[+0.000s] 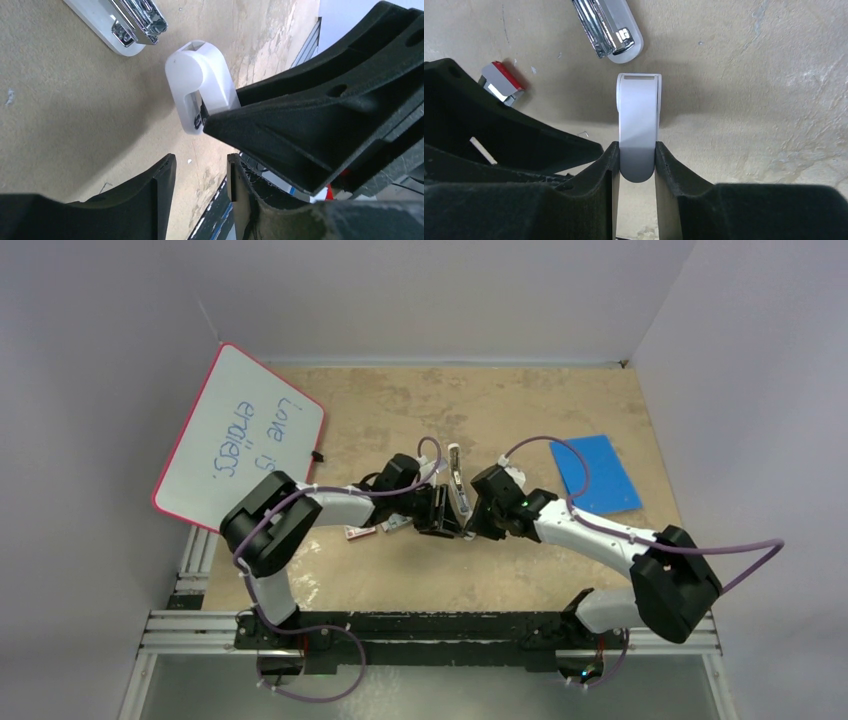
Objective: Load the staples into the stapler
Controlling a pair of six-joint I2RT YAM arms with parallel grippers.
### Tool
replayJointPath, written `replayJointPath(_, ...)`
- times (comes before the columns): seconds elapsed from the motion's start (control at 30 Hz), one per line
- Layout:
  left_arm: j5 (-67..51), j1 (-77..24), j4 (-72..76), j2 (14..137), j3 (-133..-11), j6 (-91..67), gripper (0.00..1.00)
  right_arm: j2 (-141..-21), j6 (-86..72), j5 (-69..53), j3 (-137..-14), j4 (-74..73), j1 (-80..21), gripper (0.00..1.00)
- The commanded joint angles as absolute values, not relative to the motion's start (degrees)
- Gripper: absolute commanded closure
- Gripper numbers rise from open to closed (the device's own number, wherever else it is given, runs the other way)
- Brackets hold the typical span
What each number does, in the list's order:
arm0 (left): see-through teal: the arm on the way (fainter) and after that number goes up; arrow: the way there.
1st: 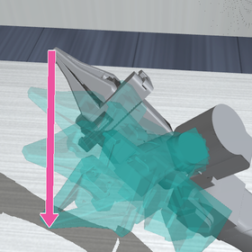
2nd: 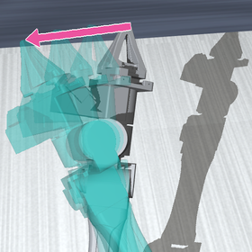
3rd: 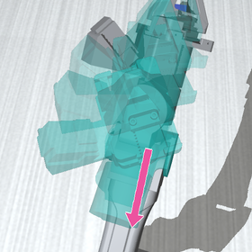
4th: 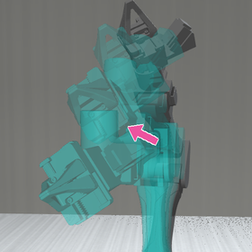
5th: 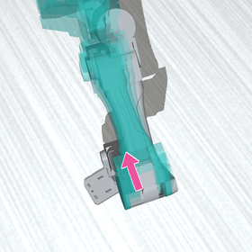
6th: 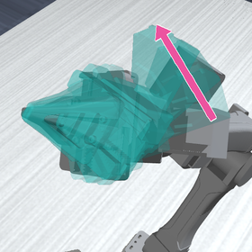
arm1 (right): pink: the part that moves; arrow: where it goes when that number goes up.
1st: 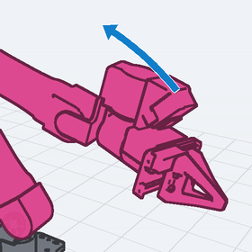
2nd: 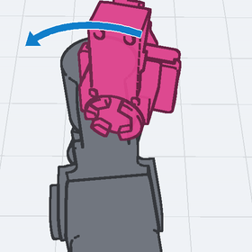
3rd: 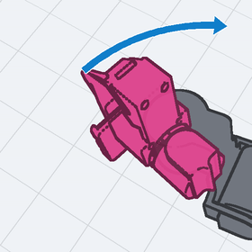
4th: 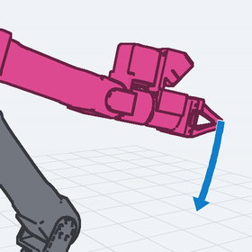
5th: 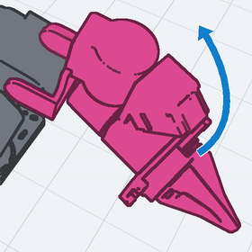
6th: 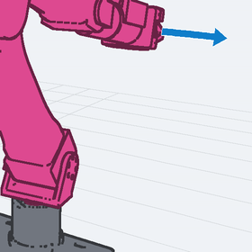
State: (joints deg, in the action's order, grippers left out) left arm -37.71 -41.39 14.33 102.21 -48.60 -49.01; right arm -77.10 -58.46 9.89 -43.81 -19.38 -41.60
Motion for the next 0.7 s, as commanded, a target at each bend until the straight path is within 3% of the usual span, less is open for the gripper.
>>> replayJointPath(0.0,-37.49,-41.75,20.86,104.4,-50.24,-52.55,0.61,-75.61,-60.16,7.17,-42.61,-16.22,-41.42,0.83)
replayJointPath(0.27,-34.68,-42.61,23.28,107.97,-50.52,-54.15,0.77,-74.66,-60.9,5.51,-41.71,-15.25,-41.31,0.83)
replayJointPath(0.67,-31.6,-43.54,20.17,110.79,-51.78,-53.33,0.78,-73.72,-61.09,3.48,-42.03,-14.28,-41.06,0.84)
